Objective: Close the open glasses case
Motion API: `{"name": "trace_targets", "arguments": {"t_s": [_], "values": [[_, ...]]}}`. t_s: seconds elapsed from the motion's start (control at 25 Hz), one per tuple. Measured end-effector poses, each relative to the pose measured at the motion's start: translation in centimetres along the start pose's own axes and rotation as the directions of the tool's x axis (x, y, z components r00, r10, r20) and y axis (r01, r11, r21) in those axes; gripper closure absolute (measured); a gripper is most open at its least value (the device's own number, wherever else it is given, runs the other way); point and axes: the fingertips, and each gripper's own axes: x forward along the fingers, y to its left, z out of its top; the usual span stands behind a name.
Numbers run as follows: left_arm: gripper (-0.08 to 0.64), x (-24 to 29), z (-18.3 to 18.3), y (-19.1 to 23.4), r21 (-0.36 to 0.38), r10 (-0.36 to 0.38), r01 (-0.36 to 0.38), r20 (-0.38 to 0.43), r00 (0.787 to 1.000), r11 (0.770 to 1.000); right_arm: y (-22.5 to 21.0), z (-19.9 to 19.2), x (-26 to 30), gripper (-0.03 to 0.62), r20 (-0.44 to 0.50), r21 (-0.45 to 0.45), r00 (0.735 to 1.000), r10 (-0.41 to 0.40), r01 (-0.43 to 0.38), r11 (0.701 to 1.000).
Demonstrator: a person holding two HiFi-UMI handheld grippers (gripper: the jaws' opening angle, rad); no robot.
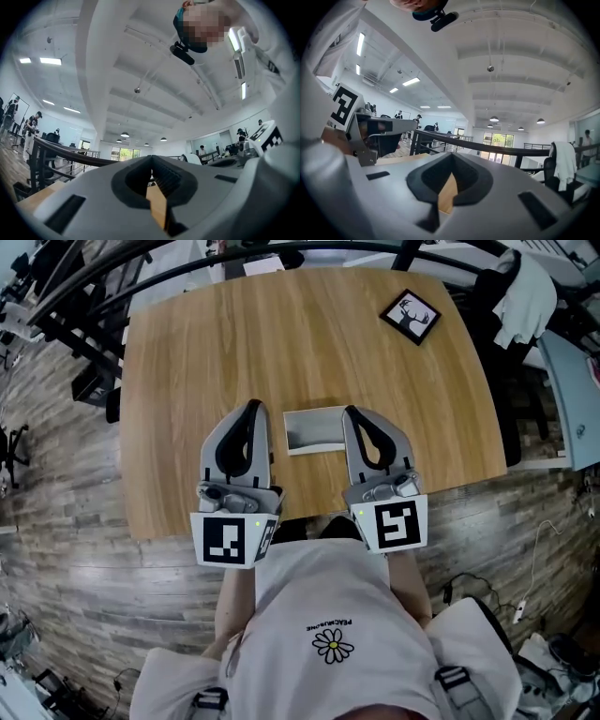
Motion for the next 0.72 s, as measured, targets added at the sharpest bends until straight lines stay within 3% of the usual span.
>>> {"name": "trace_targets", "arguments": {"t_s": [0.32,0.4,0.56,0.72], "values": [[0.543,2.5,-1.5,2.9,-0.011,0.058,-0.058,-0.038,0.998,0.998,-2.4,-1.1,2.6,0.584,-0.033,0.006,0.998,-0.059,0.059,0.998],[0.543,2.5,-1.9,3.4,-0.021,0.085,-0.086,-0.054,0.995,0.996,-2.9,-1.0,2.9,0.584,-0.025,-0.016,0.998,-0.053,0.053,0.998],[0.543,2.2,-2.5,3.9,-0.027,0.127,-0.129,-0.077,0.989,0.991,-2.4,-1.0,2.9,0.584,-0.037,0.025,0.999,-0.015,0.016,1.000],[0.543,2.7,-2.4,3.6,-0.009,0.135,-0.136,-0.070,0.988,0.991,-3.0,-1.6,2.9,0.584,-0.037,0.036,0.999,-0.017,0.018,0.999]]}}
